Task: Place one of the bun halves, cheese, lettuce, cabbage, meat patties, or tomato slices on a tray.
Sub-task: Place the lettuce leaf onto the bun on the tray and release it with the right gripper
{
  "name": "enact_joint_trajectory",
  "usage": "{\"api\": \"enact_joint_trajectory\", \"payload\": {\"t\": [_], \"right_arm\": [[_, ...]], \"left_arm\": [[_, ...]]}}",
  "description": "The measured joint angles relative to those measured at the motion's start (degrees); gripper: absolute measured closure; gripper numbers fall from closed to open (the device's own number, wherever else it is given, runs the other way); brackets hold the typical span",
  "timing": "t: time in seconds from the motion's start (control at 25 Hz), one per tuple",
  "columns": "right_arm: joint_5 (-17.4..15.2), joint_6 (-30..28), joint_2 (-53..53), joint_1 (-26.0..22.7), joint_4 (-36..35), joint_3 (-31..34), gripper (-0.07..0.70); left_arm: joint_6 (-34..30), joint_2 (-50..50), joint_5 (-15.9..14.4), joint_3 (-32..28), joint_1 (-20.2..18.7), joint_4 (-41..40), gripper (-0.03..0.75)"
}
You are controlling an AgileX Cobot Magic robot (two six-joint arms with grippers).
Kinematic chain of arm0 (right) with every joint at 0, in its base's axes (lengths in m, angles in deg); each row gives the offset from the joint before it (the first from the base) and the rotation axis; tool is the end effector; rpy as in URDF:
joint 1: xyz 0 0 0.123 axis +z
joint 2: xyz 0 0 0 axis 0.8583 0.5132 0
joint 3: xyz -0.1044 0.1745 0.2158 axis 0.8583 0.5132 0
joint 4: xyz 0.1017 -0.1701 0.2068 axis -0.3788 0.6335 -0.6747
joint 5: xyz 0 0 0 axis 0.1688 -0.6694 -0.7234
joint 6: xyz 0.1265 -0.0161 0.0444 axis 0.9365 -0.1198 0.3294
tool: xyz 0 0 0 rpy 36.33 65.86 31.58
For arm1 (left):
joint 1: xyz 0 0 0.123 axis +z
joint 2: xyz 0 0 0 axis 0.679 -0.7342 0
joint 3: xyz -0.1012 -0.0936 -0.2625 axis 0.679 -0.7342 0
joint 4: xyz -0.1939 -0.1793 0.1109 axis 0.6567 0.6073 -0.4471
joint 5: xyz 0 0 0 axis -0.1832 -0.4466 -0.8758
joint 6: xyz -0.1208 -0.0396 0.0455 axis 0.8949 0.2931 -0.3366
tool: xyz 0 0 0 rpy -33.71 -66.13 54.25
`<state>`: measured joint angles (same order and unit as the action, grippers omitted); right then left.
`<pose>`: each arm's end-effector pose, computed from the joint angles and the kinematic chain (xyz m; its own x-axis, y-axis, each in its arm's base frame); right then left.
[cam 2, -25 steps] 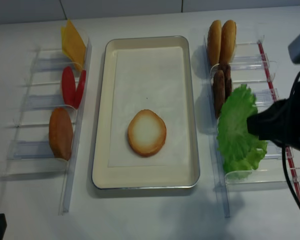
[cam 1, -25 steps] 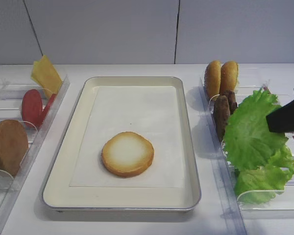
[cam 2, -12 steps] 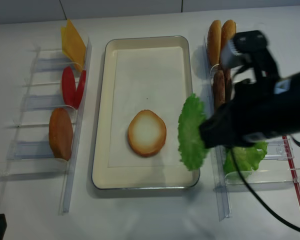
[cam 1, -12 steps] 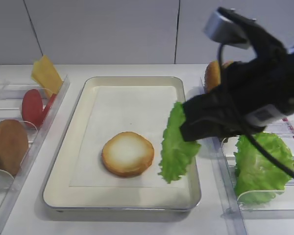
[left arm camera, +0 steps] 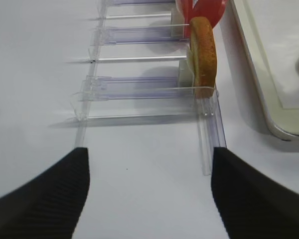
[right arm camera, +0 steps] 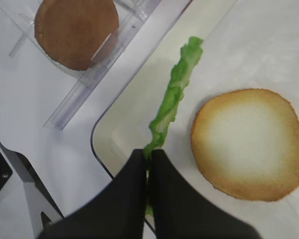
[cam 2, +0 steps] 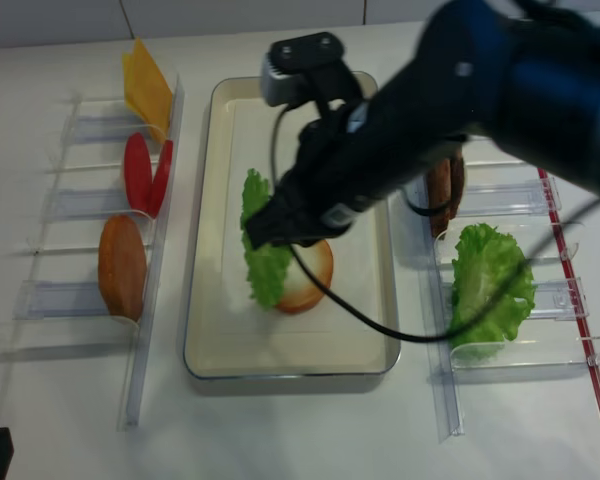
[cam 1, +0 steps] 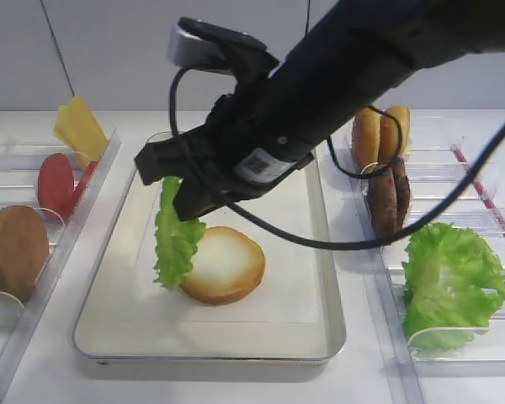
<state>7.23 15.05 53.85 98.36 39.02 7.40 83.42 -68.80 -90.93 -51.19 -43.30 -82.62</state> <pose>0.2760 0.2996 0.2418 -0.7632 -0.3920 -0.5137 -0.6294 0.6310 0.4536 0.0455 0.0091 0.2549 -0.5566 0.0141 -0.8307 -0.0439 0.9980 0.0464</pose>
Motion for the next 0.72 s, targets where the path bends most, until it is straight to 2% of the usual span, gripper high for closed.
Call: {"api": "enact_joint_trajectory", "payload": {"t": [0.28,0.6,0.72], "right_arm": [[1.37,3.4,6.57,1.61,1.31,-4.41,0.582],[2.63,15.73,8.84,1.61,14.12,-4.52,0.582],[2.4,18.86,8.88,1.61,16.35,-4.52,0.582]], "left_arm": [[0.0,0.0,0.0,0.0,0.0,0.0,0.228],[0.0,0.0,0.0,0.0,0.0,0.0,0.229],[0.0,0.0,0.0,0.0,0.0,0.0,0.228]]}}
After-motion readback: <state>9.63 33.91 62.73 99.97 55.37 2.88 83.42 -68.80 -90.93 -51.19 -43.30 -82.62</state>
